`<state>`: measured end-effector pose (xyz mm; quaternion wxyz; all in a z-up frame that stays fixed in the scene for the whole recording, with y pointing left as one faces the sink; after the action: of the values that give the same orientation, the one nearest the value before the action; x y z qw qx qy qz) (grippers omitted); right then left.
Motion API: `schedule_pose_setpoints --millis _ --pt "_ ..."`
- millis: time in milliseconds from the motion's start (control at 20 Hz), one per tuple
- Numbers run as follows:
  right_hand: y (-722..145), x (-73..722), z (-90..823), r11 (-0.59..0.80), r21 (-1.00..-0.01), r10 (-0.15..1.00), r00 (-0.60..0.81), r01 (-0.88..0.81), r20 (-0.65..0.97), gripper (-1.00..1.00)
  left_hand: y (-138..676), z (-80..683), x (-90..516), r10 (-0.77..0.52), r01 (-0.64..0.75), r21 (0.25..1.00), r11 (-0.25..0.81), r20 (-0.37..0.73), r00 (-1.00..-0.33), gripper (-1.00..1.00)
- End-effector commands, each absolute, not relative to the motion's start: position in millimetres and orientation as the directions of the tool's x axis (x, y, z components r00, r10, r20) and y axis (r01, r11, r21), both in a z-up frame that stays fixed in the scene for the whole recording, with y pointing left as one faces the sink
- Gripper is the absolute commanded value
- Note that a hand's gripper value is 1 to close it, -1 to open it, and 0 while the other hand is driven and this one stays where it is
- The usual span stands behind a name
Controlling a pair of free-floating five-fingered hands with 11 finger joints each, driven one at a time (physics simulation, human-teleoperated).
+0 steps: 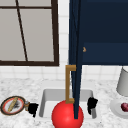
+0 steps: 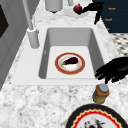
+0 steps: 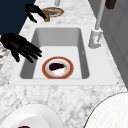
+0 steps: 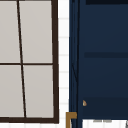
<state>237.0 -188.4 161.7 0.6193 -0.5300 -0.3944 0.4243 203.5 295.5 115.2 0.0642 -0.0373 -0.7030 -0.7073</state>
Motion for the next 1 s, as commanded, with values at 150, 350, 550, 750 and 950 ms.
schedule_pose_setpoints --millis 150,350,550,750,950 --pt "-197.0 236.3 170.0 0.075 -0.992 0.946 0.323 -0.104 0.037 -1.00 295.4 115.1 203.6 -0.040 0.140 0.990 -0.002 0.140 -0.989 0.00" --pt "-200.1 236.4 173.5 0.056 -0.994 0.944 0.329 -0.092 0.023 0.00 287.1 126.9 203.4 -0.041 0.146 0.989 0.001 0.146 -0.988 -1.00" --pt "-200.9 236.6 174.2 0.057 -0.995 0.943 0.331 -0.084 0.026 0.00 275.6 144.4 202.3 -0.026 0.184 0.983 -0.019 0.183 -0.983 -1.00" --pt "-200.9 236.6 174.1 0.059 -0.995 0.943 0.332 -0.080 0.029 0.00 278.2 169.3 202.7 -0.013 0.214 0.977 -0.008 0.214 -0.977 -1.00" --pt "-200.9 236.6 174.0 0.061 -0.995 0.942 0.333 -0.078 0.031 0.00 279.0 195.6 202.5 -0.011 0.219 0.975 -0.023 0.219 -0.976 -1.00"
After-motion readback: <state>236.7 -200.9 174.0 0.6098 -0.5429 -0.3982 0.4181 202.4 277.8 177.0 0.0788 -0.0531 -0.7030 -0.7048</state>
